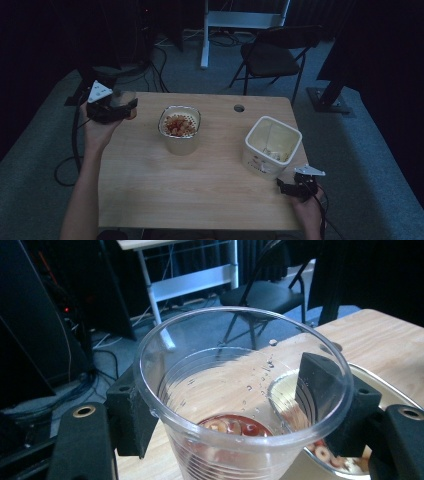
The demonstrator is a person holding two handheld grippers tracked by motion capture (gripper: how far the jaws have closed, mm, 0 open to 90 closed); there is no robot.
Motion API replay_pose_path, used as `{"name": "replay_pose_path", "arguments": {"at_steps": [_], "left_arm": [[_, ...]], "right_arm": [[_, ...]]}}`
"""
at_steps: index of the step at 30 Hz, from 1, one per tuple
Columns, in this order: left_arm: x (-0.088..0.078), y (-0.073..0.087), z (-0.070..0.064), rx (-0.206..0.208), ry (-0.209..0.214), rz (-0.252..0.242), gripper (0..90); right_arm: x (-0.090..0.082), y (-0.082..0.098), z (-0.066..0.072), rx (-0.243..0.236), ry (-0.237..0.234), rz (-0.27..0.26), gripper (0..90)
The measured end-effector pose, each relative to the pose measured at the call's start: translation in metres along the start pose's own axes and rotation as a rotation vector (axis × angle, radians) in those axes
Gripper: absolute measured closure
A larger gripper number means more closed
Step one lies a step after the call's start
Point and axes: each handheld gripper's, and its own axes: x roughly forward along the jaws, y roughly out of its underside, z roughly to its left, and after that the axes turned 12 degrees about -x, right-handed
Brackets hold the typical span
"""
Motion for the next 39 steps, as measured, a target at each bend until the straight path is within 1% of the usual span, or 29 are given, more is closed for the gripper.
{"name": "replay_pose_path", "arguments": {"at_steps": [7,9,11,14,17,20,21,22,24,30,32,35,36,37,39], "left_arm": [[0.033,-0.003,-0.022,0.083,-0.055,0.060,29.6],[0.042,-0.003,-0.030,0.120,-0.080,0.078,29.6],[0.048,-0.002,-0.035,0.143,-0.099,0.090,29.6],[0.056,-0.002,-0.045,0.207,-0.137,0.106,29.6],[0.062,-0.003,-0.054,0.273,-0.157,0.133,29.6],[0.067,-0.004,-0.061,0.331,-0.165,0.158,29.6],[0.067,-0.004,-0.061,0.331,-0.165,0.158,29.6],[0.070,-0.005,-0.064,0.362,-0.169,0.175,29.6],[0.073,-0.005,-0.066,0.382,-0.177,0.185,29.6],[0.078,-0.003,-0.071,0.447,-0.185,0.214,29.6],[0.081,-0.002,-0.073,0.478,-0.199,0.230,29.6],[0.084,0.002,-0.076,0.540,-0.225,0.256,29.5],[0.085,0.004,-0.077,0.562,-0.231,0.266,29.6],[0.086,0.005,-0.078,0.574,-0.235,0.270,29.6],[0.088,0.007,-0.081,0.618,-0.247,0.284,29.6]], "right_arm": [[0.000,0.000,0.000,0.000,0.000,0.000,11.7],[0.000,0.000,0.000,0.000,0.000,0.000,11.7],[0.000,0.000,0.000,0.000,0.000,0.000,11.7],[0.000,0.000,0.000,0.000,0.000,0.000,11.7],[0.000,0.000,0.000,0.000,0.000,0.000,11.7],[0.000,0.000,0.000,0.000,0.000,0.000,11.7],[0.000,0.000,0.000,0.000,0.000,0.000,11.7],[0.000,0.000,0.000,0.000,0.000,0.000,11.7],[0.000,0.000,0.000,0.000,0.000,0.000,11.7],[0.000,0.000,0.000,0.000,0.000,0.000,11.7],[0.000,0.000,0.000,0.000,0.000,0.000,11.8],[0.000,0.000,0.000,0.000,0.000,0.000,11.7],[0.000,0.000,0.000,0.000,0.000,0.000,11.7],[0.000,0.000,0.000,0.000,0.000,0.000,11.8],[0.000,0.000,0.000,0.000,0.000,0.000,11.7]]}}
